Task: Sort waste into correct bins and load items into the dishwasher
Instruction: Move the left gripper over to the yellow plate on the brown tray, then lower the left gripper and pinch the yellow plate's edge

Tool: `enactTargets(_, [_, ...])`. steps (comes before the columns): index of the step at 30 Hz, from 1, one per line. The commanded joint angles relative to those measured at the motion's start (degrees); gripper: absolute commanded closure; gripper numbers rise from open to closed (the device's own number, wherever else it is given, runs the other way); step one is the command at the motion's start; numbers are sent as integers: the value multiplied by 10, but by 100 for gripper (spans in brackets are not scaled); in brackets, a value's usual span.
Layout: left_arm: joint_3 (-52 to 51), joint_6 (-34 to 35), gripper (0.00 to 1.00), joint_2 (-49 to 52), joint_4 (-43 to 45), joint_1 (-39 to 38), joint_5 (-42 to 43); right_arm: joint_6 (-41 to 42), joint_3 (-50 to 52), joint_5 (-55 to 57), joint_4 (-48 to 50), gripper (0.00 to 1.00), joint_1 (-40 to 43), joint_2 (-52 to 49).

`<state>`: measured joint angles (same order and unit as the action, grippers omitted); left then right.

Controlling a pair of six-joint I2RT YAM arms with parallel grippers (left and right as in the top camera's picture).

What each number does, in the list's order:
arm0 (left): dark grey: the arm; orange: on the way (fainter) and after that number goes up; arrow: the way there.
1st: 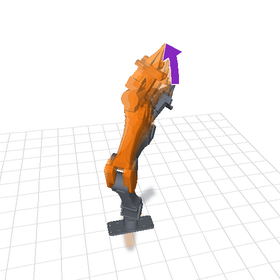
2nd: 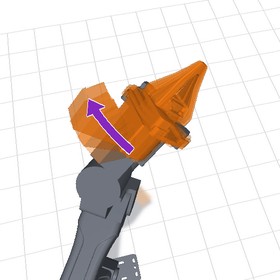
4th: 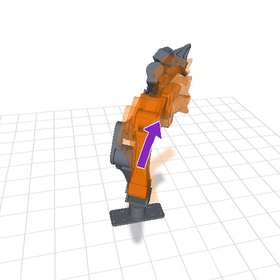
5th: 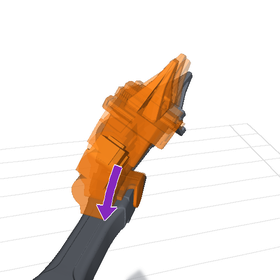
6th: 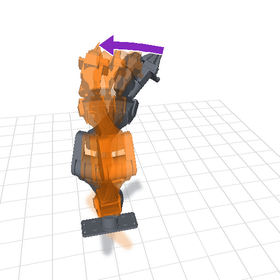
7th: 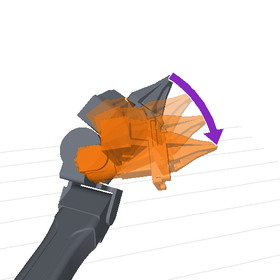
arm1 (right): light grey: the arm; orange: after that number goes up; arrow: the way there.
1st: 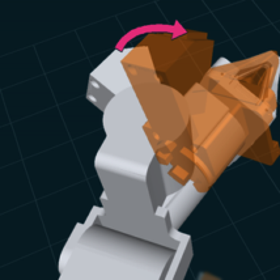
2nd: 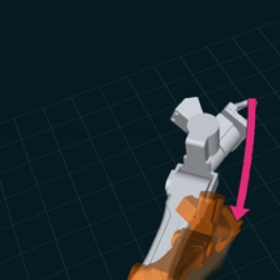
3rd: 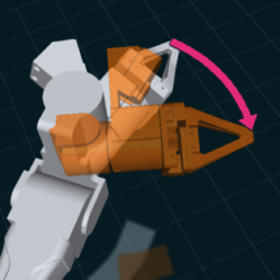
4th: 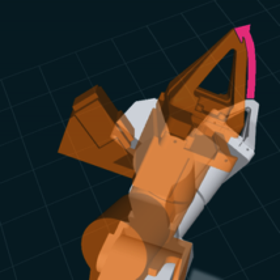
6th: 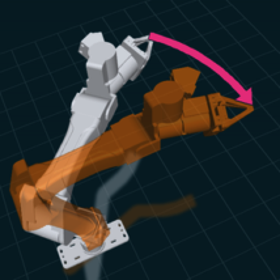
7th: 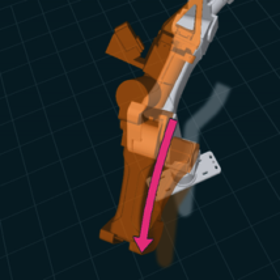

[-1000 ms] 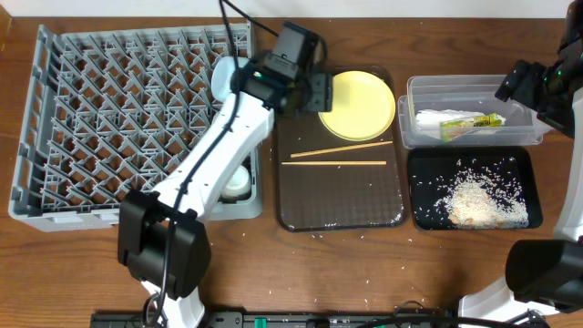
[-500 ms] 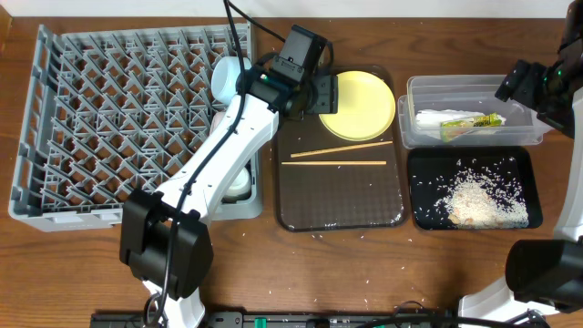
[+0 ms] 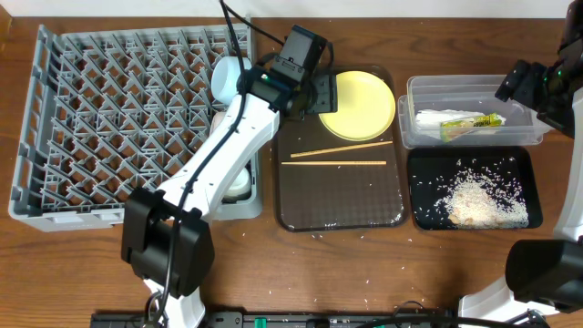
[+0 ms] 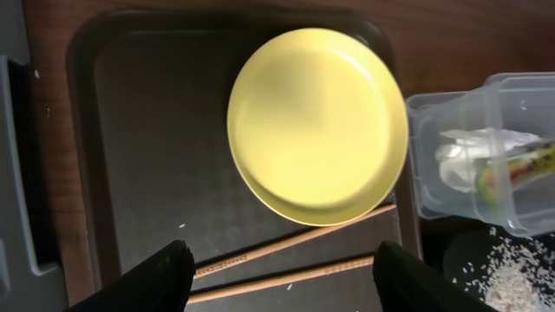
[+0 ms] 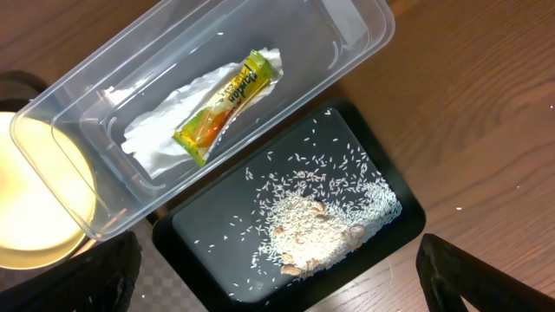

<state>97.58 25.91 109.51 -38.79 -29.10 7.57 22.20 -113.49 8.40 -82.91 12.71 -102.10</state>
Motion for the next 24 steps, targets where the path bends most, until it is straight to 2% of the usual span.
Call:
enactTargets(1, [0,19,32,27,-2,-2,-9,9,0,3,-1,1,0,-2])
enactTargets(10, [0,30,32,65,2,-3,-10,9,0,3,-1,1,0,-2])
enactTargets(24, [0,61,33,131,83,-7,-10,9,0,3,-1,1,0,-2])
